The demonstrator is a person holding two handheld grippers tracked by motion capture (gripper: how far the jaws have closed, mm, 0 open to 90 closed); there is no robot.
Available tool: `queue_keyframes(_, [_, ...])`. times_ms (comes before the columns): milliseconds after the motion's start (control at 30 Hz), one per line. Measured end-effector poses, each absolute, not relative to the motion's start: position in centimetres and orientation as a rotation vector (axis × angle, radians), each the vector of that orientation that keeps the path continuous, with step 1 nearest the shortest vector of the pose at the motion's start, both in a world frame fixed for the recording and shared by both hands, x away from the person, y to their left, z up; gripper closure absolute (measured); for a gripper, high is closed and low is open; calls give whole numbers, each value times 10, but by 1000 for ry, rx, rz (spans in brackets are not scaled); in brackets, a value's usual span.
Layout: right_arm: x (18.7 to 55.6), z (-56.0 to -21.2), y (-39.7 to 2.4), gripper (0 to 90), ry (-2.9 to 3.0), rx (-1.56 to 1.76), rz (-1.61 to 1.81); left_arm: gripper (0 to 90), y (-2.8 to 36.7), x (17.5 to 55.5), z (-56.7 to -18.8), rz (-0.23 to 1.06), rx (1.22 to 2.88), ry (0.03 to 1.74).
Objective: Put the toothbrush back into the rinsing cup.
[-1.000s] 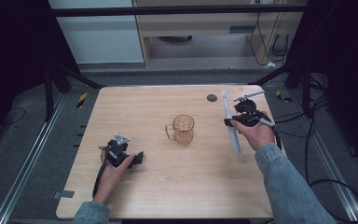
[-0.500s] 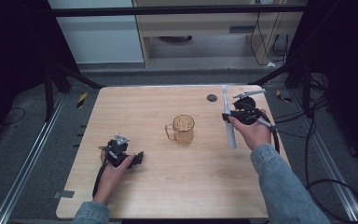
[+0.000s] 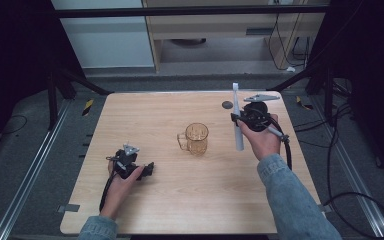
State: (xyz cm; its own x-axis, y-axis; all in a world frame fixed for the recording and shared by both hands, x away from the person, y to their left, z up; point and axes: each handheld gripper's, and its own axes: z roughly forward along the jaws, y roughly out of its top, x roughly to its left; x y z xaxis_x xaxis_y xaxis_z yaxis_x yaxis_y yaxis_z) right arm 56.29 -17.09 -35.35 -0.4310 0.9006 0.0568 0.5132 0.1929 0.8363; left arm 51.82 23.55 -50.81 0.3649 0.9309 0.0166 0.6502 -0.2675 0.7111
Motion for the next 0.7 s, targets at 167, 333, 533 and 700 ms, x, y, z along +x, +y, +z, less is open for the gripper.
queue_keyframes(167, [563,-352,-157,675,1976,1281,1199,0,236,518,-508,589,2015,1363])
queue_keyframes(333, [562,-347,-148,675,1945,1242,1229,0,236,518,-508,589,2015,1362])
queue_keyframes(533, [560,-339,-138,675,1932,1203,1265,0,236,518,-508,587,2018,1363])
queue_keyframes(700, [558,-337,-135,675,1931,1180,1274,0,236,518,-508,587,2020,1363])
